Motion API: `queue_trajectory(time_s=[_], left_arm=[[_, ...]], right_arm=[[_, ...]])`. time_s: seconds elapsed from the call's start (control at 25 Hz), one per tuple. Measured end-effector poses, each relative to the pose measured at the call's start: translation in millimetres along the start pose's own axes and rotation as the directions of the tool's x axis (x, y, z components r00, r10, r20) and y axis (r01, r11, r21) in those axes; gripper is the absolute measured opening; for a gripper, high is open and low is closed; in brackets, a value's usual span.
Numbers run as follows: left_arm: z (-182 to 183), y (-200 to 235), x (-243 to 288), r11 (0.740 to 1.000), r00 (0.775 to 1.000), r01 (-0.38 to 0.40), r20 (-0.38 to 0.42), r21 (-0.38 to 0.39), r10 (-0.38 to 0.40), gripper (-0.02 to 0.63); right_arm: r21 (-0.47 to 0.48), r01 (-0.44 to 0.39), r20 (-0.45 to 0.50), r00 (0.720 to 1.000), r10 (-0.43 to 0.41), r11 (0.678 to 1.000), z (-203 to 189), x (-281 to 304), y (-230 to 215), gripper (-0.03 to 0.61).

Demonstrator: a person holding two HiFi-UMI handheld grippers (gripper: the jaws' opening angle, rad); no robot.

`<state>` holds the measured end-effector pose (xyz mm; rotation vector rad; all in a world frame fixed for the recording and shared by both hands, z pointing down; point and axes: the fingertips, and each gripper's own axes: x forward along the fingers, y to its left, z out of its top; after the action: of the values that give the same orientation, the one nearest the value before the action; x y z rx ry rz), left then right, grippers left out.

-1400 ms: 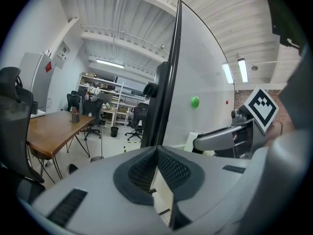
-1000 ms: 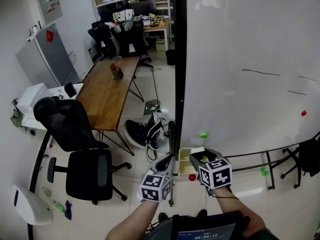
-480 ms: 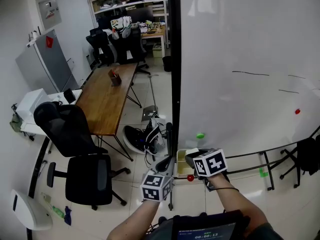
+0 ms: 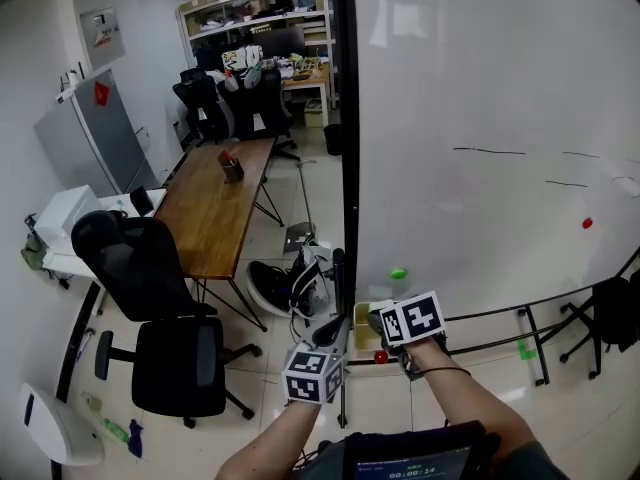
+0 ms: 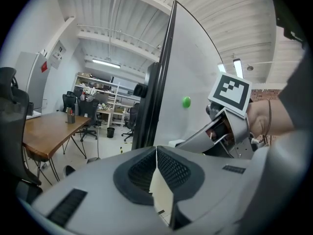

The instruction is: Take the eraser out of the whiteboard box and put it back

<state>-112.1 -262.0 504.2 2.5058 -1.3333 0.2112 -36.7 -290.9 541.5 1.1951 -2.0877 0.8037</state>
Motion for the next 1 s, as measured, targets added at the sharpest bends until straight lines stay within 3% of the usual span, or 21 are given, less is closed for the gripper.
queue_trajectory(time_s=[0.24,1.0], left_arm=[[3.8,-1.9,-9.3,1.000,1.000,0.003,0.013,-0.002,-0.003,0.035],[7.8,-7.6,-29.7,1.000,0.999,-0.006,0.038,-0.031,0.007,0.035]], right_arm=[[0.045,-0.014,-0.028,0.999,0.015,0.999,-0.7,-1.7,2.4,0.270],[0.047,0.014,-0.054,0.998,-0.011,0.999,-2.1,-0.5,7.4,0.273]])
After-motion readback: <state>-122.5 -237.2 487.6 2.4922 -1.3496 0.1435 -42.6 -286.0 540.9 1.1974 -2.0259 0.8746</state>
